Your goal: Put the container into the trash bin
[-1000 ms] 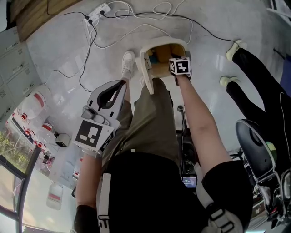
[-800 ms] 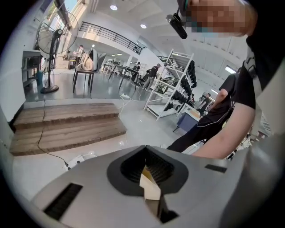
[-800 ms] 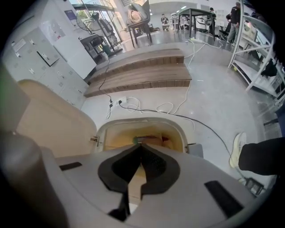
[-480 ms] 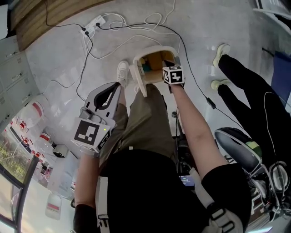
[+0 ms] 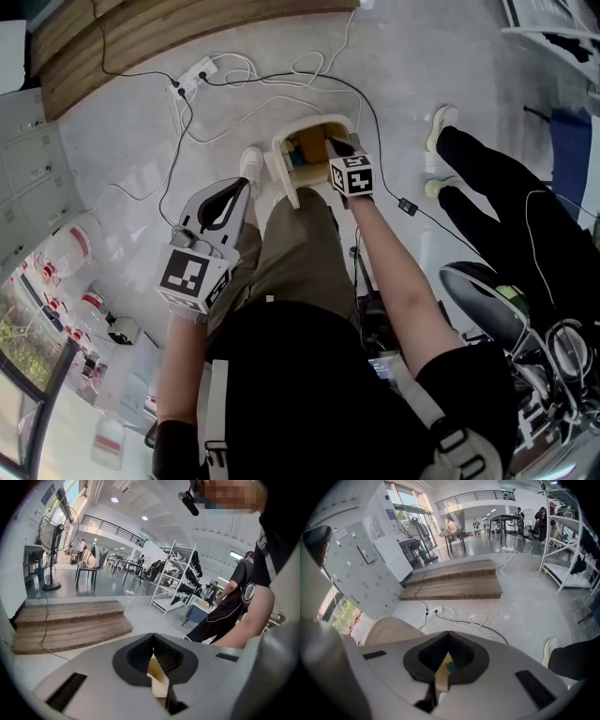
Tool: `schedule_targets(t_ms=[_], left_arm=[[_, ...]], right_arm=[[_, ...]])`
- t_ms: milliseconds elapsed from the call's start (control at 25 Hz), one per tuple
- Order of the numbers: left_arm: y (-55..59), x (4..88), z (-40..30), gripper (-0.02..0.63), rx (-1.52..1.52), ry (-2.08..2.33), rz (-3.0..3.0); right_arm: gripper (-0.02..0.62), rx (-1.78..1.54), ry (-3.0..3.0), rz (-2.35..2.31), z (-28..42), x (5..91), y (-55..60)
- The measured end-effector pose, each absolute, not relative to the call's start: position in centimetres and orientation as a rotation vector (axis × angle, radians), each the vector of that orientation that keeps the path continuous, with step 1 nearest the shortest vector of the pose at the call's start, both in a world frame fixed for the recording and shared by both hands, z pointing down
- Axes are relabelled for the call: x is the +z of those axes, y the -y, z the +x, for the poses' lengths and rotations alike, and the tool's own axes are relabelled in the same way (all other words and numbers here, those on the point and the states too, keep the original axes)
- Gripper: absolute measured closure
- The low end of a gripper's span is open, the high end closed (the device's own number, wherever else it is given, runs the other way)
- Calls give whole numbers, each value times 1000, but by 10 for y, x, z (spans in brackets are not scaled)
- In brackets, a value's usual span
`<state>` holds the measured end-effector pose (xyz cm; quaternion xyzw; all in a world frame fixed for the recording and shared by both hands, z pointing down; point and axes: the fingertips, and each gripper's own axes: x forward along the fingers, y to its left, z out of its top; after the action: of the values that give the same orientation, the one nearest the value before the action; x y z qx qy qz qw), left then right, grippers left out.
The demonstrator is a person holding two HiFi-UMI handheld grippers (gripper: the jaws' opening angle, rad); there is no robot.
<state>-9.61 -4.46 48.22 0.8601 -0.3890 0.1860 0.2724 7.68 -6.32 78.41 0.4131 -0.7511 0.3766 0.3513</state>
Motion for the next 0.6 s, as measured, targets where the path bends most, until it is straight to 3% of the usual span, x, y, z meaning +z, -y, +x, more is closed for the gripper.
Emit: schedule_targets(t_ms=[600], left_arm=[[42, 435, -97, 597, 429, 1059, 2404]], right_arm=[[580, 865, 2126, 1163, 68, 644, 57]])
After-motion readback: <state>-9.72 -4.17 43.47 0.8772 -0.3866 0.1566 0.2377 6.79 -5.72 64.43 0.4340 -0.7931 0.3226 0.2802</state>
